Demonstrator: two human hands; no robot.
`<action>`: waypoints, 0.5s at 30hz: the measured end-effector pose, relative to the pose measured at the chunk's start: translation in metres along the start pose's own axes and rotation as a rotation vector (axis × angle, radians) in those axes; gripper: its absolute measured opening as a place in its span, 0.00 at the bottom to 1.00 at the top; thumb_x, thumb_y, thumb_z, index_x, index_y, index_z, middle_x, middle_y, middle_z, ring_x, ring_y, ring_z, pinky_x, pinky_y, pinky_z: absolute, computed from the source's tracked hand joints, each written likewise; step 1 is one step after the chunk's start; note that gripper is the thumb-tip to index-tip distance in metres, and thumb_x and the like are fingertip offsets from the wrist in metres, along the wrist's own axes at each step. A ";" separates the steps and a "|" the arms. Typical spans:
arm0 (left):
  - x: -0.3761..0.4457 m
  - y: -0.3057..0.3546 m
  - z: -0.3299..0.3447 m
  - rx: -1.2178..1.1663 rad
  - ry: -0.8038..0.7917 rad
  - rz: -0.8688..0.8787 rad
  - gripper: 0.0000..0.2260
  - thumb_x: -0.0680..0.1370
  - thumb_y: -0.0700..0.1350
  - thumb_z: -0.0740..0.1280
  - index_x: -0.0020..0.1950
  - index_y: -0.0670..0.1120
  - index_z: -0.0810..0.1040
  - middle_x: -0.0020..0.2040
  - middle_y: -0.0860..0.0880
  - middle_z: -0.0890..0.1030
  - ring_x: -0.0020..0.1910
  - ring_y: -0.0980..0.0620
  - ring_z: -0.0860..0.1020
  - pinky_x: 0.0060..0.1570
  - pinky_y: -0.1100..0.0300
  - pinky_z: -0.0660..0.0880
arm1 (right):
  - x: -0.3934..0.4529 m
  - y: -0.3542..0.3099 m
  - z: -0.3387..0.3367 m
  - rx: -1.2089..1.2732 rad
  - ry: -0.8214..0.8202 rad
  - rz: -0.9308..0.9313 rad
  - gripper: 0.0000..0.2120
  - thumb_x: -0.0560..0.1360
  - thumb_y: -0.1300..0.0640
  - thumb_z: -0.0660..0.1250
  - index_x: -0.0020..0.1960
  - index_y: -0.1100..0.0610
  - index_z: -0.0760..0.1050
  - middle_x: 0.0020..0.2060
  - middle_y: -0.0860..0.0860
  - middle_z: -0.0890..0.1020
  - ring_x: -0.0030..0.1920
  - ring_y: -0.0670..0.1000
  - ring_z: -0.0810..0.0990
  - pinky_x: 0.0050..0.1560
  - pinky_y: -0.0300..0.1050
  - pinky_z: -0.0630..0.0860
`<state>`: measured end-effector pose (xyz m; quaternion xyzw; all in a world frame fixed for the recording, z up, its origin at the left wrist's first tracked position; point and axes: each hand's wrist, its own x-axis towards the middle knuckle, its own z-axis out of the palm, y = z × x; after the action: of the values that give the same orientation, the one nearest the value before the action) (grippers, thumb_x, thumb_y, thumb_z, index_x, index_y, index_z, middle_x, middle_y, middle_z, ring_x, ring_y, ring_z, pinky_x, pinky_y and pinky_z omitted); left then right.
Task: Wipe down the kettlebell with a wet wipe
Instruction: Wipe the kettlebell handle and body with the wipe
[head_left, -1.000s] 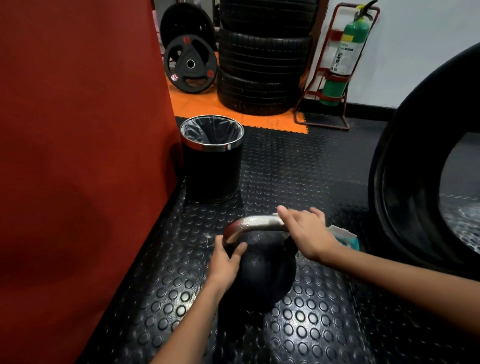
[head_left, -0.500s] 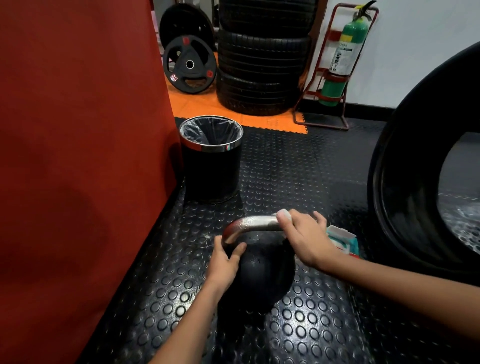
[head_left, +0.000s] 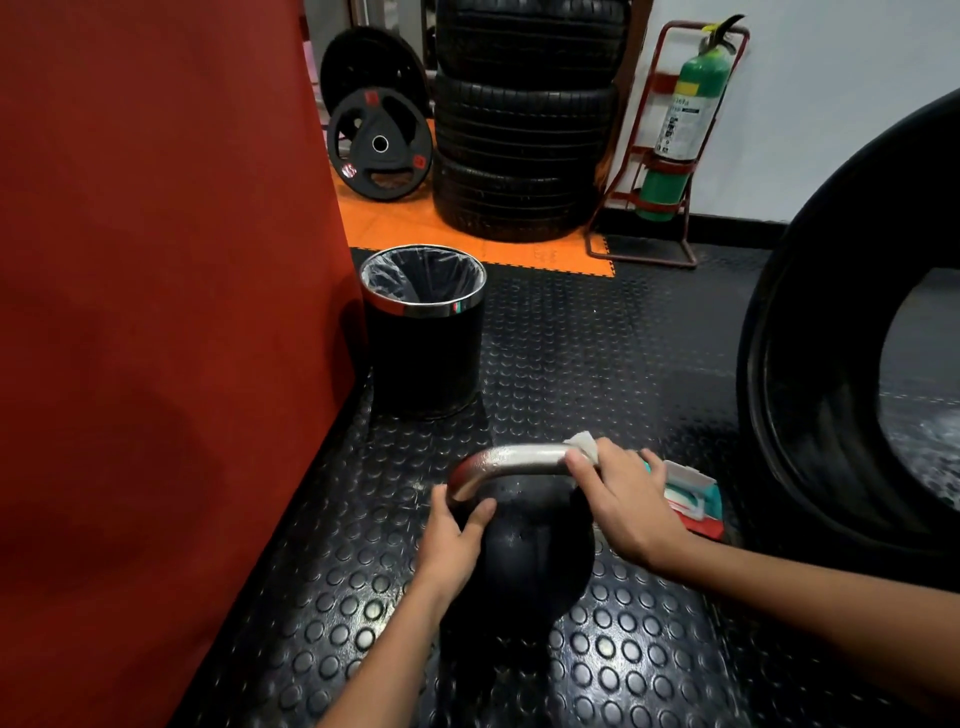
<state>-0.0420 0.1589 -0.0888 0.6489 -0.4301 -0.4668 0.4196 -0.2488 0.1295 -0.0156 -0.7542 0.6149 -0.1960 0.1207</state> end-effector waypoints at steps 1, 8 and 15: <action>0.001 0.000 0.000 0.002 0.006 0.003 0.14 0.78 0.53 0.68 0.56 0.60 0.65 0.49 0.59 0.76 0.49 0.55 0.76 0.56 0.53 0.75 | 0.003 -0.006 0.002 0.005 0.005 0.042 0.29 0.77 0.29 0.41 0.51 0.47 0.72 0.46 0.41 0.76 0.57 0.48 0.75 0.74 0.54 0.51; 0.002 0.000 0.000 0.009 0.016 0.030 0.14 0.77 0.51 0.70 0.56 0.56 0.67 0.49 0.56 0.78 0.51 0.53 0.78 0.56 0.54 0.75 | -0.004 -0.018 0.000 -0.117 -0.024 -0.363 0.32 0.80 0.33 0.46 0.76 0.49 0.63 0.70 0.44 0.70 0.76 0.45 0.61 0.79 0.57 0.44; 0.001 0.000 0.000 0.008 0.000 0.013 0.13 0.77 0.53 0.69 0.54 0.60 0.66 0.50 0.59 0.77 0.48 0.58 0.77 0.58 0.49 0.76 | -0.003 0.005 -0.005 0.018 0.041 -0.137 0.21 0.79 0.32 0.44 0.58 0.41 0.69 0.52 0.36 0.74 0.62 0.41 0.71 0.78 0.56 0.47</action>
<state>-0.0419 0.1582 -0.0886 0.6477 -0.4360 -0.4625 0.4201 -0.2556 0.1318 -0.0138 -0.7893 0.5623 -0.2248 0.1010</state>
